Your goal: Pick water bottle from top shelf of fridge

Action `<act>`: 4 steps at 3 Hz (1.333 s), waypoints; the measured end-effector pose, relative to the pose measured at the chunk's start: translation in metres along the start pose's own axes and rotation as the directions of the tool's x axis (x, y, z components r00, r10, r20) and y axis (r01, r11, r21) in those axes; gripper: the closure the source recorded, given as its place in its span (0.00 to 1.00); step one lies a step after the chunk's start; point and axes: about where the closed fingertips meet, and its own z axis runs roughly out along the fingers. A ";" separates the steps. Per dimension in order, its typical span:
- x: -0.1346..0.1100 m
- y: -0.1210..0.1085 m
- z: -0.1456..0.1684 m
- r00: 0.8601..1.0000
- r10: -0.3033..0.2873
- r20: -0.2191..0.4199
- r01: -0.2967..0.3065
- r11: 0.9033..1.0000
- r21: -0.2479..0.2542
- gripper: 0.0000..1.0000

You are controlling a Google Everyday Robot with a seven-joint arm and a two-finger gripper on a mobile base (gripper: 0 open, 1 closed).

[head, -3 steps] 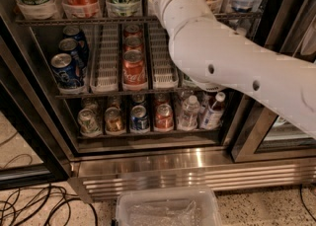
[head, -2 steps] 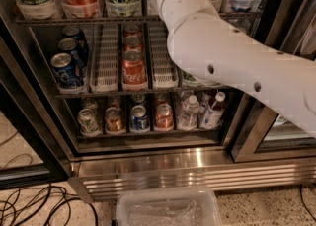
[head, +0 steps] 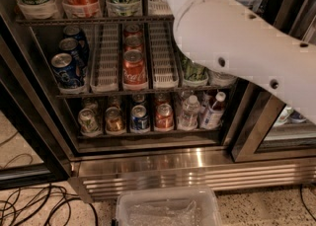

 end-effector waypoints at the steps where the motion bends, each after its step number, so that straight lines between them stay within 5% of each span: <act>1: -0.019 -0.010 -0.008 0.998 -0.006 -0.069 0.003 0.999 -0.046 1.00; 2: -0.004 -0.021 -0.028 0.978 0.057 -0.201 -0.075 0.994 -0.081 1.00; 3: 0.028 -0.004 -0.049 0.931 0.132 -0.340 -0.192 0.970 -0.149 1.00; 4: 0.064 0.027 -0.070 0.864 0.166 -0.475 -0.306 0.922 -0.236 1.00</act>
Offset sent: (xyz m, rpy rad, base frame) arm -0.0611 0.0185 -0.0912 -0.1878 0.6907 0.4238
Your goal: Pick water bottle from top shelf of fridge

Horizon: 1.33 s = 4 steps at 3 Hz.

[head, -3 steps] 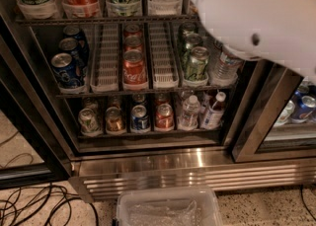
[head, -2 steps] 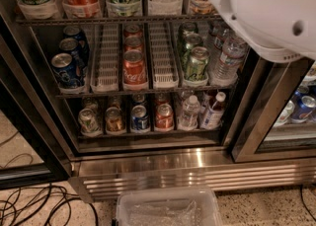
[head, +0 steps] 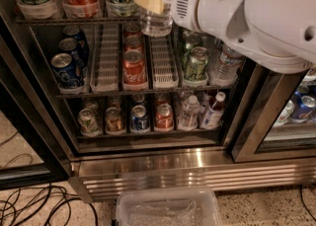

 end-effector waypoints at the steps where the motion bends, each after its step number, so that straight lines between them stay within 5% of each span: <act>1: 0.011 0.019 -0.002 0.999 -0.007 -0.052 0.004 0.998 -0.066 1.00; 4: 0.018 0.046 0.002 0.998 0.037 -0.045 -0.041 0.995 -0.092 1.00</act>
Offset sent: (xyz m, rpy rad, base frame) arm -0.0134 0.0147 -0.0101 -0.0262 0.0400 0.0692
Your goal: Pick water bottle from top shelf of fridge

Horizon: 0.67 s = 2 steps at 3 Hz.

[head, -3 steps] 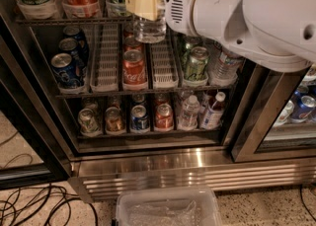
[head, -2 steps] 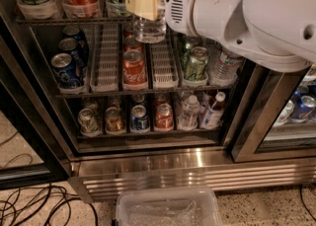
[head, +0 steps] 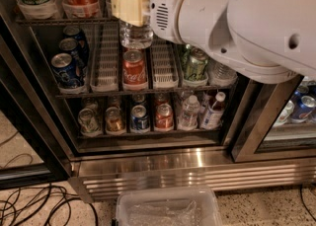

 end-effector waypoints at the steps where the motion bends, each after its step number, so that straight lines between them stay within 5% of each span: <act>1: 0.003 0.008 0.001 1.000 0.020 0.007 -0.020 1.000 -0.005 1.00; 2: 0.010 0.018 -0.001 0.999 0.052 0.008 -0.052 0.999 -0.009 1.00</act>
Offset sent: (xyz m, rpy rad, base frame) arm -0.0284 0.0120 -0.0313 0.0877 0.0619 -0.0045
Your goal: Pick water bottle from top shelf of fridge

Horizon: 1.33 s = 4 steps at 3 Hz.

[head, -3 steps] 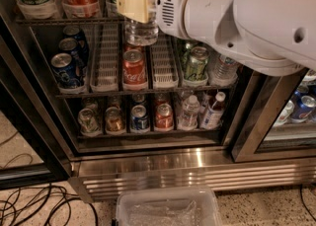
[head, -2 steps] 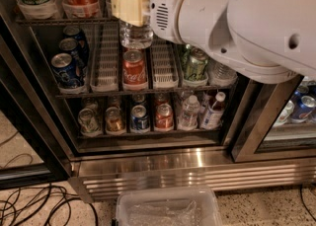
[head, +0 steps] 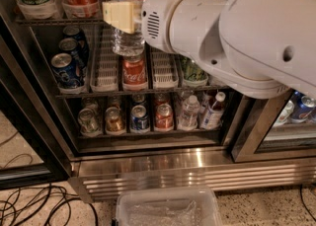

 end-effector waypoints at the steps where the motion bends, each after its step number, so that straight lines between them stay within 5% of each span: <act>1: 0.016 0.016 -0.001 0.998 0.054 -0.017 -0.054 0.998 -0.018 1.00; 4: 0.072 0.043 -0.025 0.984 0.139 -0.108 -0.142 0.990 -0.022 1.00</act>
Offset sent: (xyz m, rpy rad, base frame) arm -0.0599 0.0179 -0.0620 0.1005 0.1662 0.0216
